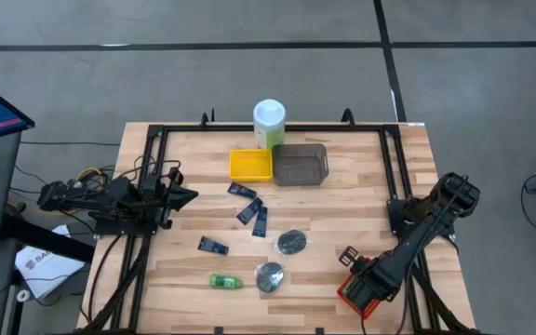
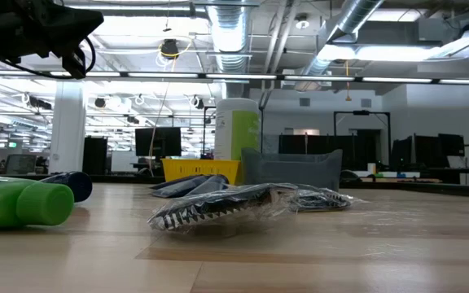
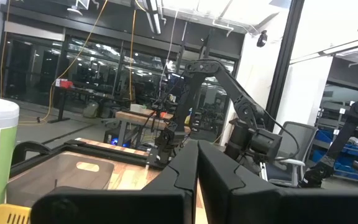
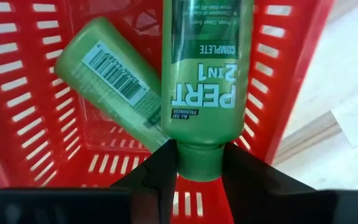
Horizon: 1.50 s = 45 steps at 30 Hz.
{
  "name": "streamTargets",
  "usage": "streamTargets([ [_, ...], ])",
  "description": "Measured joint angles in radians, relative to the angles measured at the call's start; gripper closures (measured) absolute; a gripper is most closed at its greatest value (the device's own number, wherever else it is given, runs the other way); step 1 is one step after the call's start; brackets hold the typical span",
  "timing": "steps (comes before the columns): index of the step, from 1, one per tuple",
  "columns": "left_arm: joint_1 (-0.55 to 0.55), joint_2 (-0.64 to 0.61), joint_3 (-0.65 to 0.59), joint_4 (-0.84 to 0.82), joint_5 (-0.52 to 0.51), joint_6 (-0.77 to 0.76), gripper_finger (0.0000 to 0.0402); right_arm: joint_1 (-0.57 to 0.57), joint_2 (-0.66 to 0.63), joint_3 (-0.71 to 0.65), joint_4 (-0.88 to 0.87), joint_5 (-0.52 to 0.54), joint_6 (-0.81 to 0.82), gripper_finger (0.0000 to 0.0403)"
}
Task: Pick & Place Travel size toiletries
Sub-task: Put the green shampoo bottle into the red basket
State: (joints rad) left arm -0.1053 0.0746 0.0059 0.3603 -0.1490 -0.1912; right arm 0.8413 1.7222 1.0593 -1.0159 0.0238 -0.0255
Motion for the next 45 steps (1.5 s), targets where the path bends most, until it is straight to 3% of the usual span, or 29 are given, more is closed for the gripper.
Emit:
streamTargets([
  [9, 0.000, 0.000, 0.000, 0.000, 0.000, 0.000, 0.0394, -0.002, 0.000, -0.001, 0.007, 0.000, 0.078, 0.0288],
  [22, 0.000, 0.000, 0.000, 0.000, -0.006, 0.000, 0.0394, 0.003, 0.000, -0.001, -0.001, -0.031, 0.230, 0.0198],
  [30, 0.000, 0.000, 0.000, 0.002, -0.008, 0.000, 0.0394, 0.001, -0.009, -0.001, -0.006, -0.031, 0.295, 0.0188],
  [39, 0.000, 0.000, 0.000, 0.008, -0.008, 0.000, 0.0394, -0.067, -0.184, -0.001, 0.030, -0.029, 0.430, 0.0195],
  [45, 0.000, 0.000, 0.000, 0.010, -0.008, 0.000, 0.0394, -0.215, -0.298, 0.000, 0.228, 0.033, 0.532, 0.0196],
])
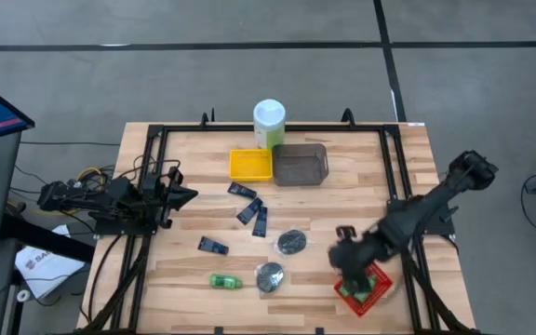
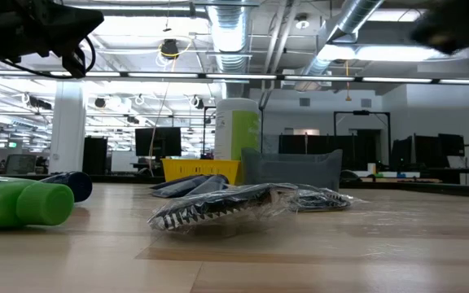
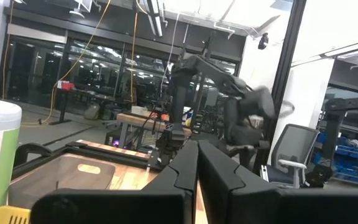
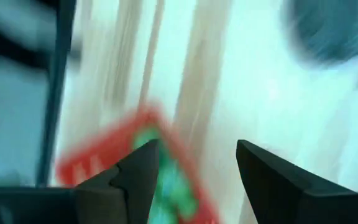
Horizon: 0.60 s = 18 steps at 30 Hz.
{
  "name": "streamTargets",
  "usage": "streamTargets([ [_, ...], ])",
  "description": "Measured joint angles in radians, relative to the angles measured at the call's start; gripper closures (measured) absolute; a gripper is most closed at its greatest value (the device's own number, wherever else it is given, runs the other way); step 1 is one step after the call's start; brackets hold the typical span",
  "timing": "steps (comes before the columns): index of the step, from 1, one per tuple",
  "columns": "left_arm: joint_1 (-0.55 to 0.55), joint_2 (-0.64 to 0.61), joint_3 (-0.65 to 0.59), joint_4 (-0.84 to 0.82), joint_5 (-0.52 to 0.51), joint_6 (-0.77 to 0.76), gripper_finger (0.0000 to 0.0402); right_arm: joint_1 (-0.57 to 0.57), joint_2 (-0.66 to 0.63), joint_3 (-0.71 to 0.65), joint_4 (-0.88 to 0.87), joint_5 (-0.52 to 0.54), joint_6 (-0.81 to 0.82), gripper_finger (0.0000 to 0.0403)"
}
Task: Pick & Place Travel size toiletries
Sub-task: Put the green shampoo bottle into the red basket
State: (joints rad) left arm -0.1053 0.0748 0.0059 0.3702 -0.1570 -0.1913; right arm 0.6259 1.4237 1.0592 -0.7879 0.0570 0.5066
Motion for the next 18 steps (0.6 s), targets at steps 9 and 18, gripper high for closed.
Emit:
streamTargets([
  [9, 0.000, 0.001, 0.000, 0.088, -0.004, -0.256, 0.0394, -0.214, -0.053, 0.000, 0.122, -0.028, 0.002, 0.0208],
  [18, -0.001, 0.284, 0.188, 0.108, 0.139, -0.390, 0.0400, -0.175, -0.144, 0.009, 0.067, -0.028, 0.042, 0.0254],
])
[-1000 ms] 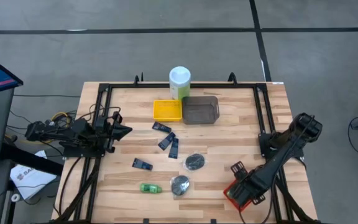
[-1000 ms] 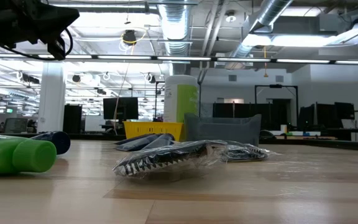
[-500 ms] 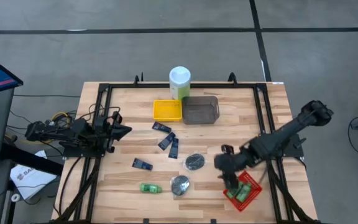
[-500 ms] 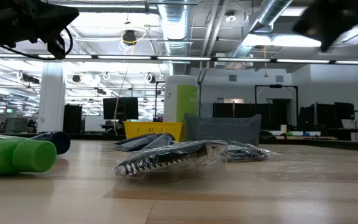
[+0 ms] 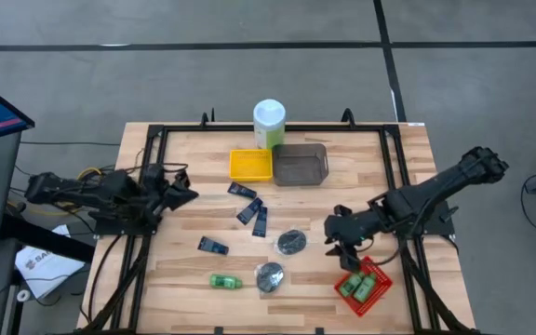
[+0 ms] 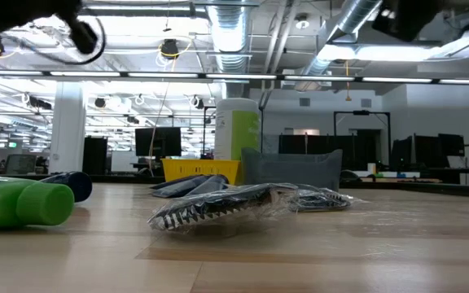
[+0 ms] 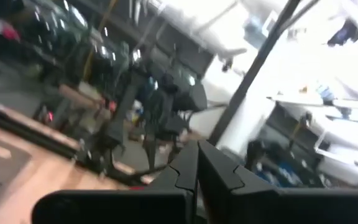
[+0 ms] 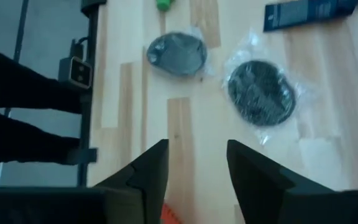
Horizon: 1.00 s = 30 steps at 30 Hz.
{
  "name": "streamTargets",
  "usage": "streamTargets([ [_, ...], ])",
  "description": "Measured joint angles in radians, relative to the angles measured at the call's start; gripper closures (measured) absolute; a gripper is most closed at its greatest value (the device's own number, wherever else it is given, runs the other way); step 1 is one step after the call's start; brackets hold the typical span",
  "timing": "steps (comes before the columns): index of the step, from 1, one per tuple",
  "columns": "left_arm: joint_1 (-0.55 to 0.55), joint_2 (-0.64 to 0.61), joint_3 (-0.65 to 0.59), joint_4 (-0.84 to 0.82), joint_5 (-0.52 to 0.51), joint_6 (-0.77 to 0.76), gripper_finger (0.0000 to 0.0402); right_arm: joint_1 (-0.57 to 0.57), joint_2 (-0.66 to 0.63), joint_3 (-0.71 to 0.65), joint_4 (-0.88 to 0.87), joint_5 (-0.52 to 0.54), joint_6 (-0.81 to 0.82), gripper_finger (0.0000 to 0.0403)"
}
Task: Pick & Place Travel size toiletries
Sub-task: Put the green shampoo bottle into the red basket
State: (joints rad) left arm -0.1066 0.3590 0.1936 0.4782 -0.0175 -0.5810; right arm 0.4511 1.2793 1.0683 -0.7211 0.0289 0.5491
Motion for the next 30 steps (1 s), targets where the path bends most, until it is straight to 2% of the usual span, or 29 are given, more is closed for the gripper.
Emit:
streamTargets([
  [3, -0.002, 0.188, 0.098, -0.039, 0.108, -0.079, 0.0401, 0.031, 0.006, -0.004, -0.015, -0.001, 0.017, 0.0279],
  [7, -0.047, 0.437, 0.225, -0.210, 0.294, -0.181, 0.0401, 0.070, 0.052, -0.009, -0.040, -0.005, 0.018, 0.0314],
  [11, -0.145, 0.649, 0.321, -0.317, 0.330, -0.180, 0.0401, 0.115, 0.085, -0.008, -0.041, -0.007, 0.020, 0.0343],
  [15, -0.225, 0.820, 0.382, -0.349, 0.311, -0.136, 0.0401, 0.146, 0.109, -0.008, -0.045, -0.006, 0.028, 0.0362],
  [20, -0.279, 0.962, 0.464, -0.434, 0.285, -0.099, 0.0401, 0.179, 0.116, -0.008, -0.058, -0.006, 0.031, 0.0377],
  [25, -0.294, 1.017, 0.567, -0.555, 0.206, -0.038, 0.0401, 0.208, 0.113, -0.008, -0.061, -0.007, 0.037, 0.0386],
  [30, -0.314, 1.049, 0.689, -0.840, 0.096, -0.025, 0.0401, 0.245, 0.113, -0.008, -0.093, -0.007, 0.037, 0.0388],
])
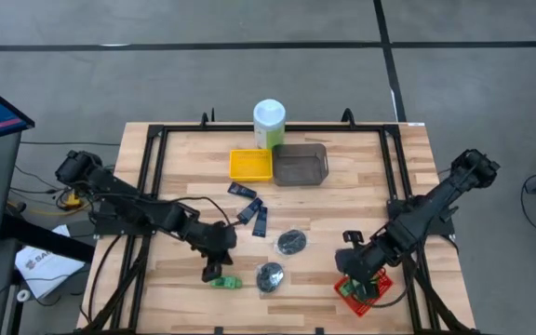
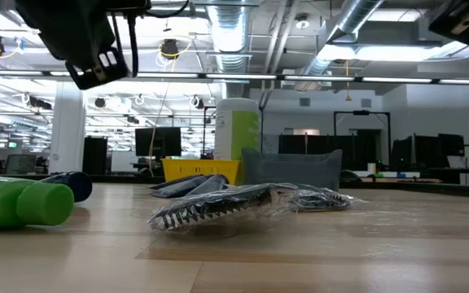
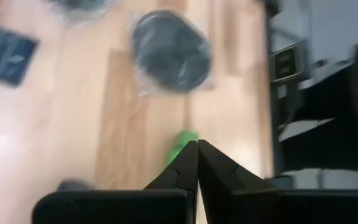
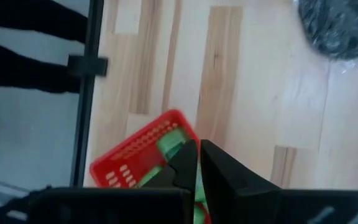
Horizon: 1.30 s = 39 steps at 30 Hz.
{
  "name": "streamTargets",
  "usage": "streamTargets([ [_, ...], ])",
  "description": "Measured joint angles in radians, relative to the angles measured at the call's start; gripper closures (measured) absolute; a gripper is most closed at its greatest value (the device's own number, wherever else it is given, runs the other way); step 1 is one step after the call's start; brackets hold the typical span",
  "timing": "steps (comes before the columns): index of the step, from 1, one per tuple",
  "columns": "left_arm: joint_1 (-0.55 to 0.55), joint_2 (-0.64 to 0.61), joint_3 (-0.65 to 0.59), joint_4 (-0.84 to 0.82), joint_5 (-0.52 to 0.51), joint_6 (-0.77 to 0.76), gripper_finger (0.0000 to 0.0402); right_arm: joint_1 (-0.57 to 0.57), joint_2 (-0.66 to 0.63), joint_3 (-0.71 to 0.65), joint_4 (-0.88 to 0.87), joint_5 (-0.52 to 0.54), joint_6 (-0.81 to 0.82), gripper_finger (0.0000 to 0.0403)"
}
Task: Pick & Place Travel size toiletries
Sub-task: Put the green shampoo bottle into the red basket
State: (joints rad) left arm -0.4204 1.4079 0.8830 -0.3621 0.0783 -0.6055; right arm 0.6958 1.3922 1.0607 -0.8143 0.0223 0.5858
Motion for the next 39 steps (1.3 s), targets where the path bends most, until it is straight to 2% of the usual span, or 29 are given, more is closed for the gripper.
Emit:
streamTargets([
  [3, -0.023, 0.030, 0.063, -0.097, -0.028, -0.003, 0.0401, 0.022, 0.000, 0.000, -0.027, 0.000, -0.006, 0.0386],
  [11, -0.087, 0.171, 0.191, -0.097, -0.106, -0.027, 0.0401, 0.074, 0.000, 0.000, -0.086, 0.006, -0.009, 0.0389],
  [16, -0.094, 0.230, 0.198, -0.094, -0.083, -0.023, 0.0396, 0.108, 0.001, 0.000, -0.111, 0.050, 0.005, 0.0387],
  [22, -0.093, 0.276, 0.198, -0.083, -0.048, -0.027, 0.0374, 0.130, 0.002, 0.000, -0.134, 0.104, 0.007, 0.0366],
  [27, -0.093, 0.302, 0.198, -0.057, -0.045, -0.027, 0.0329, 0.142, 0.002, 0.000, -0.159, 0.110, 0.022, 0.0344],
  [34, -0.110, 0.310, 0.198, -0.003, -0.045, 0.077, 0.0232, 0.156, 0.002, 0.000, -0.177, 0.110, 0.036, 0.0337],
  [39, -0.119, 0.323, 0.198, 0.002, -0.049, 0.092, 0.0197, 0.156, 0.002, 0.000, -0.177, 0.110, 0.044, 0.0337],
])
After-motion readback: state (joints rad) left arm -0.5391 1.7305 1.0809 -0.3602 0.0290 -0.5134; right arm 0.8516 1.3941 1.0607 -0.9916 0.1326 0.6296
